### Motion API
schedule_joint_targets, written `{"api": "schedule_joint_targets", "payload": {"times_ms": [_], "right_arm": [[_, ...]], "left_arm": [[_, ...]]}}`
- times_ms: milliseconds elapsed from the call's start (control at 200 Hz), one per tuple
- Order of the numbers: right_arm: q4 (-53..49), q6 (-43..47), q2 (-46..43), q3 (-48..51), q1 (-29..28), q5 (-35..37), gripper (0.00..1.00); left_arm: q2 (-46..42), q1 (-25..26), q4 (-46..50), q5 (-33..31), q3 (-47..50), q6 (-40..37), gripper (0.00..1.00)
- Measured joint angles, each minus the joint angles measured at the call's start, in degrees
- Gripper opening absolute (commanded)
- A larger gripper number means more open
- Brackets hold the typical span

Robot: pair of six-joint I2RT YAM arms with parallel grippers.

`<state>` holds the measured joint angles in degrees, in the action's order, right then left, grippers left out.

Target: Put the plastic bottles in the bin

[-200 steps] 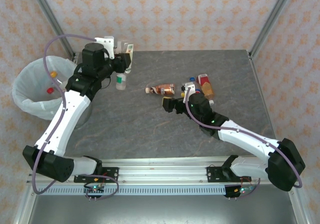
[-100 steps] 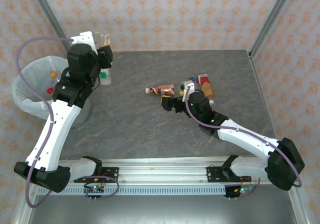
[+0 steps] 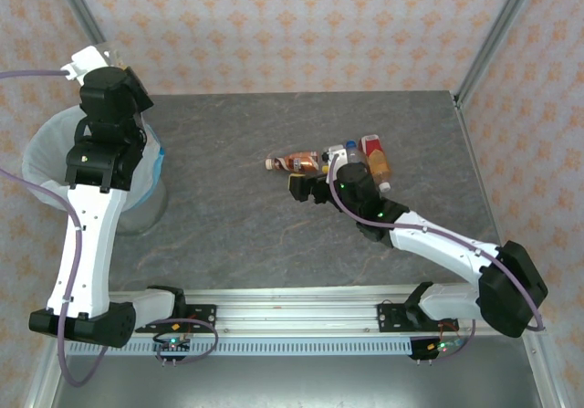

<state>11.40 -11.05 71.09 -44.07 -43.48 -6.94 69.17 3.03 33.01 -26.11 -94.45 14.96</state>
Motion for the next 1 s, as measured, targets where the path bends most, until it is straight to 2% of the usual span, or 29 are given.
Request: {"api": "schedule_joint_targets", "payload": {"times_ms": [215,420,586,771,996], "right_arm": [[-0.09,0.46,0.0,-0.31,-0.26,-0.22,0.99],[-0.33,0.63,0.0,-0.31,-0.39,-0.17,0.99],[-0.33,0.63,0.0,-0.31,-0.63,-0.15,0.99],[-0.61,0.63,0.0,-0.31,-0.63,-0.15,0.99],[-0.74,0.63,0.0,-0.31,-0.63,-0.15,0.99]], "left_arm": [[0.85,-2.97,-0.48,-10.01,0.02,-1.81,0.0],[3.58,-5.6,-1.68,-15.32,1.05,-3.02,0.0],[5.31,-8.98,-1.09,-15.13,2.27,-0.66,0.0],[6.1,-14.32,1.7,-10.67,3.06,4.5,0.0],[6.12,-15.19,3.26,-6.95,6.27,8.0,0.01]]}}
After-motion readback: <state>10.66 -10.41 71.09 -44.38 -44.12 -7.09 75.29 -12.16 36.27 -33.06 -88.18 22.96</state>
